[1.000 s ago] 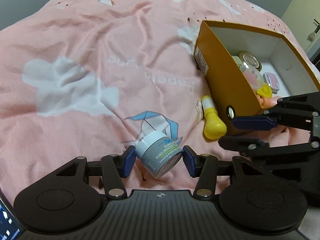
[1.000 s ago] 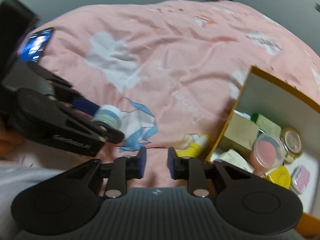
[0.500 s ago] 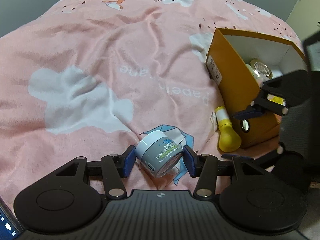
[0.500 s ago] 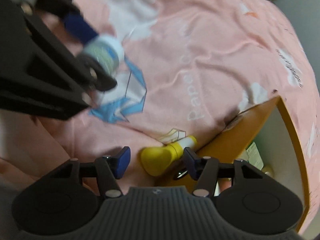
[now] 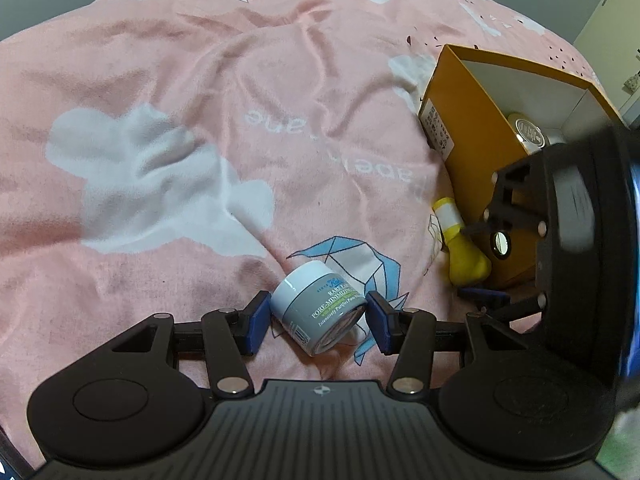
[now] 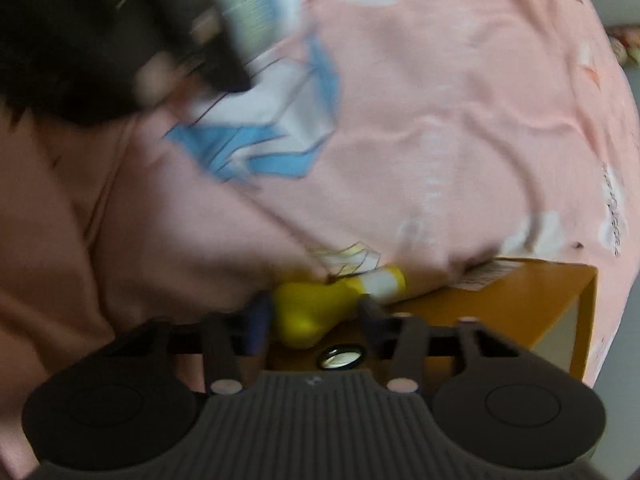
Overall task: Organize rigid objects
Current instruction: 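Lift the cream jar and yellow bottle with both tools toward the box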
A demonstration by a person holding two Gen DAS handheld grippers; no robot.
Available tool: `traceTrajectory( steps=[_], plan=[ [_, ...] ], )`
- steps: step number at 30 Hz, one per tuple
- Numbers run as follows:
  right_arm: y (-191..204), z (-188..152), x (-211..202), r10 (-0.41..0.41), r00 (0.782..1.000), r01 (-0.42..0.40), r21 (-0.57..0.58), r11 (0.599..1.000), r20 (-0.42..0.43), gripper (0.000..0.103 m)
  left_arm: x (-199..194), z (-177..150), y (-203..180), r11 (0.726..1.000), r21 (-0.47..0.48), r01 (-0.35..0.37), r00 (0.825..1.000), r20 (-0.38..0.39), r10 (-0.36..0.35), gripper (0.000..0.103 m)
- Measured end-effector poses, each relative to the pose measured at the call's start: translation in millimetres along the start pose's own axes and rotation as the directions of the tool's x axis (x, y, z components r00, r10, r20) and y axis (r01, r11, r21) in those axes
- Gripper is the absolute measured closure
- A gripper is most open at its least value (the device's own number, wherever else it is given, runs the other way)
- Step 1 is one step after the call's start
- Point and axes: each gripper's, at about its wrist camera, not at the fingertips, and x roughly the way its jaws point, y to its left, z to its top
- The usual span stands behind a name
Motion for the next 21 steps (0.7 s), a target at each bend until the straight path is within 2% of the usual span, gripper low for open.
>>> traceTrajectory(
  steps=[2, 7, 8, 12, 16, 17, 21],
  plan=[
    [9, -2, -3, -0.021, 1.0, 0.022, -0.054, 0.998, 0.014, 0.068, 0, 0, 0, 1.0, -0.001, 0.0, 1.0, 0.0, 0.0, 0.045],
    [-2, -2, -23, -0.004, 0.997, 0.004, 0.0, 1.0, 0.082, 0.089, 0, 0, 0, 1.0, -0.002, -0.001, 1.0, 0.002, 0.001, 0.045],
    [-5, -3, -28, 0.016, 0.995, -0.018, 0.016, 1.0, 0.096, 0.103, -1, 0, 0, 1.0, -0.004, 0.0, 1.0, 0.002, 0.0, 0.045],
    [-16, -7, -51, 0.03, 0.987, -0.044, 0.086, 0.995, 0.157, 0.103, -2, 0, 1, 1.0, -0.01, 0.006, 1.0, 0.007, -0.006, 0.045],
    [-39, -10, -56, 0.127, 0.975, -0.161, 0.186, 0.969, 0.185, 0.1, -3, 1, 1, 1.0, -0.018, 0.016, 1.0, 0.001, -0.016, 0.045],
    [-42, -11, -54, 0.137, 0.973, -0.168, 0.167, 0.971, 0.185, 0.099, -3, 2, 2, 1.0, -0.019, 0.021, 1.0, 0.002, -0.021, 0.045],
    [-47, -15, -45, 0.148, 0.979, -0.152, 0.018, 0.988, 0.142, 0.083, -5, 2, -3, 1.0, -0.005, 0.025, 1.0, 0.004, -0.025, 0.045]
  ],
)
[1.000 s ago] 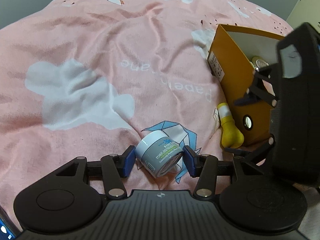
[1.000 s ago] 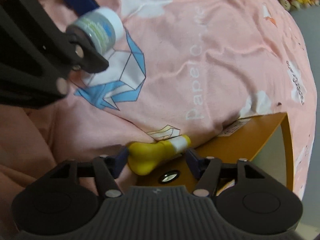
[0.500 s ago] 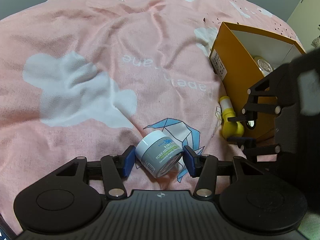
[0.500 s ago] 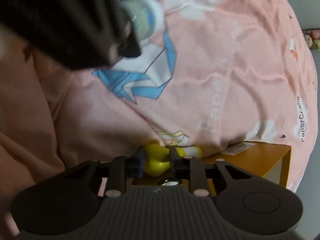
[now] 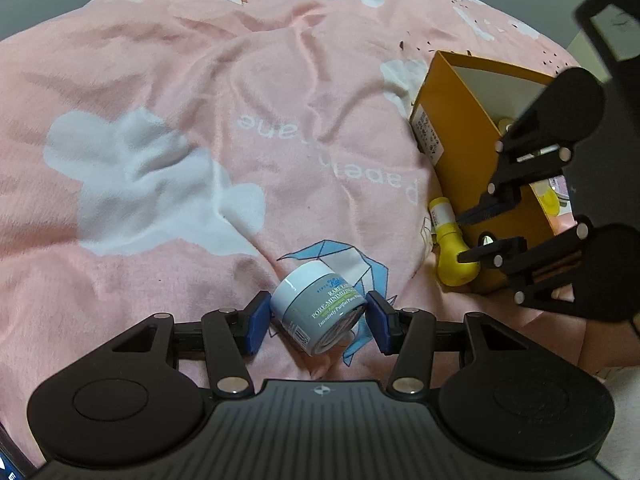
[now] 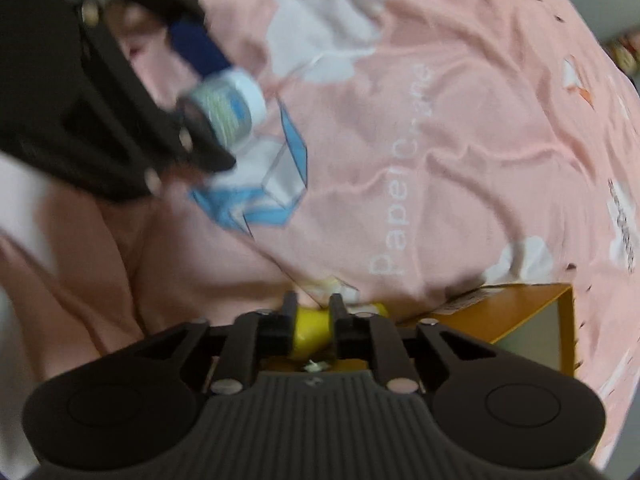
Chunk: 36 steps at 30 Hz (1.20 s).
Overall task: Organize rigid objects
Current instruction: 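Lift the cream jar and yellow bottle with both tools toward the box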
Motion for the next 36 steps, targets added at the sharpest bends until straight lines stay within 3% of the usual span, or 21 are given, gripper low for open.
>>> traceTrajectory(
  steps=[4, 6, 8, 11, 17, 26, 31, 36],
  plan=[
    [4, -6, 9, 0.013, 1.0, -0.019, -0.219, 0.976, -0.028, 0.077, 1, 2, -4, 1.0, 0.005, 0.012, 1.0, -0.001, -0.012, 0.045],
    [10, -9, 13, 0.005, 0.999, -0.019, -0.327, 0.945, -0.043, 0.064, 2, 3, -5, 1.0, 0.006, 0.011, 1.0, -0.005, -0.011, 0.045],
    [16, -10, 20, -0.004, 0.996, -0.033, -0.401, 0.915, -0.091, 0.06, 4, 3, -6, 1.0, 0.005, 0.01, 1.0, -0.009, -0.01, 0.045],
    [25, -7, 29, -0.011, 0.993, -0.048, -0.482, 0.875, -0.119, 0.058, 4, 3, -5, 1.0, 0.002, 0.011, 1.0, -0.011, -0.011, 0.045],
    [46, -3, 51, -0.054, 0.989, -0.036, -0.583, 0.812, -0.137, 0.043, 6, 2, 0, 1.0, -0.021, 0.012, 1.0, -0.019, -0.013, 0.045],
    [58, -3, 74, -0.138, 0.985, 0.057, -0.568, 0.821, -0.1, 0.052, 8, 1, 0, 1.0, -0.013, -0.005, 1.0, -0.025, 0.004, 0.045],
    [46, -2, 51, -0.088, 0.996, 0.066, -0.443, 0.894, -0.029, 0.052, 10, 1, -1, 1.0, -0.014, -0.007, 1.0, -0.024, 0.007, 0.045],
    [45, -1, 15, -0.072, 0.99, 0.107, -0.298, 0.948, 0.125, 0.052, 4, 2, -1, 1.0, -0.026, -0.008, 1.0, 0.0, 0.008, 0.045]
  ],
)
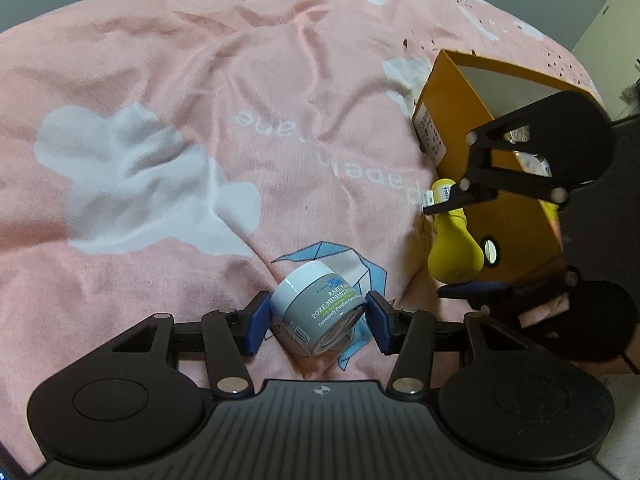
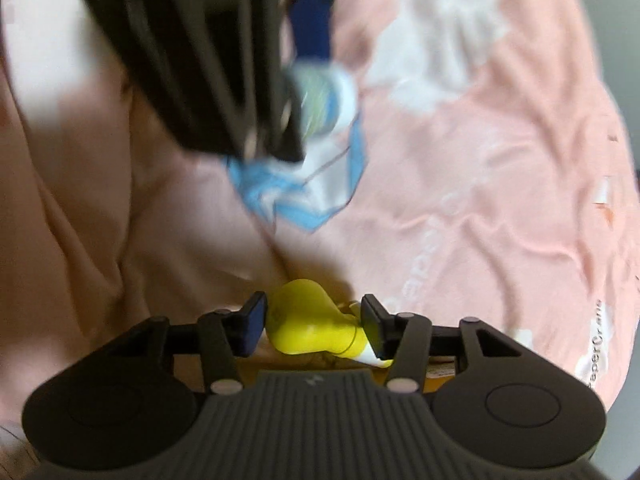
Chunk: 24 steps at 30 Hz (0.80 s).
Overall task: Organize rigid objects
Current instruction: 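Lift the cream jar and yellow bottle with both tools toward the box, then lower the yellow bottle into the box with the right tool while the left tool drops the cream jar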
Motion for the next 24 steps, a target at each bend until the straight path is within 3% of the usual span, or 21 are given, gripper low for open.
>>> traceTrajectory(
  steps=[5, 12, 17, 24],
  plan=[
    [0, 0, -38, -0.107, 0.988, 0.093, 0.124, 0.988, 0.11, 0.052, -11, 4, -4, 1.0, -0.005, -0.008, 0.999, 0.034, 0.008, 0.045],
    [-10, -27, -93, -0.275, 0.945, 0.22, 0.276, 0.936, 0.176, 0.052, -34, 20, -29, 0.999, 0.04, 0.017, 0.993, 0.113, -0.022, 0.045],
    [-15, -61, -132, -0.352, 0.925, 0.278, 0.377, 0.884, 0.143, 0.052, -45, 38, -58, 0.993, 0.102, 0.059, 0.984, 0.16, -0.075, 0.045],
    [-16, -117, -131, -0.407, 0.913, 0.357, 0.495, 0.792, -0.007, 0.052, -47, 64, -123, 0.96, 0.246, 0.131, 0.966, 0.185, -0.18, 0.045]
  ],
)
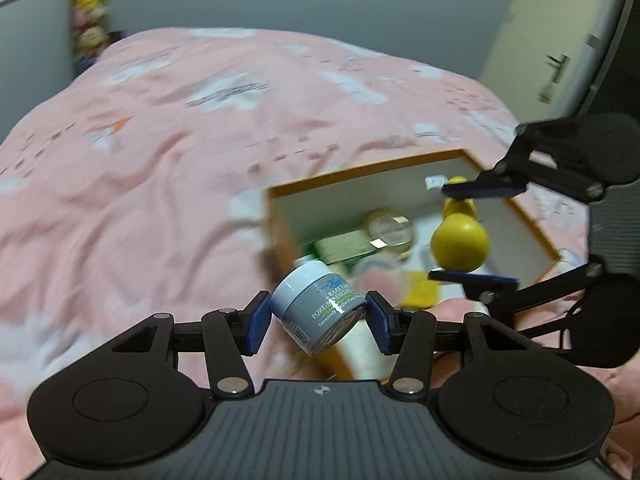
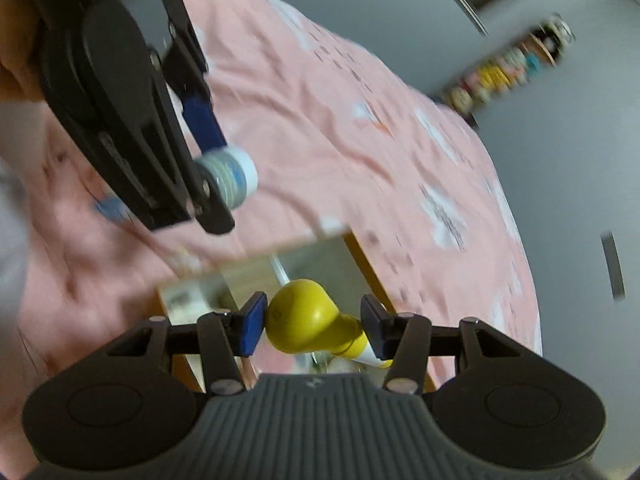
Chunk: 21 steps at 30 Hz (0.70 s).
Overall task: Organize rigid objects
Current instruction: 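Lower the yellow bottle into the box with the right tool while the left tool drops the cream jar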
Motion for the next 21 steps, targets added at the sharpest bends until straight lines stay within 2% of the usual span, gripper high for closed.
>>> traceTrajectory(
  steps=[6, 10, 13, 21],
  plan=[
    [-28, -45, 15, -0.04, 0.987, 0.06, 0.123, 0.991, -0.155, 0.052, 36, 24, -47, 0.991, 0.07, 0.112, 0.993, -0.032, -0.11, 0.045],
    [-45, -74, 35, -0.027, 0.964, 0.085, 0.209, 0.974, -0.266, 0.052, 62, 30, -69, 0.984, 0.088, 0.156, 0.987, -0.058, -0.151, 0.045],
    [-54, -91, 51, 0.001, 0.944, 0.089, 0.259, 0.962, -0.33, 0.052, 81, 33, -76, 0.984, 0.079, 0.162, 0.985, -0.078, -0.156, 0.045],
    [-63, -115, 96, 0.12, 0.92, 0.032, 0.374, 0.927, -0.374, 0.052, 114, 36, -76, 0.983, 0.026, 0.18, 0.978, -0.113, -0.176, 0.045]
  ],
)
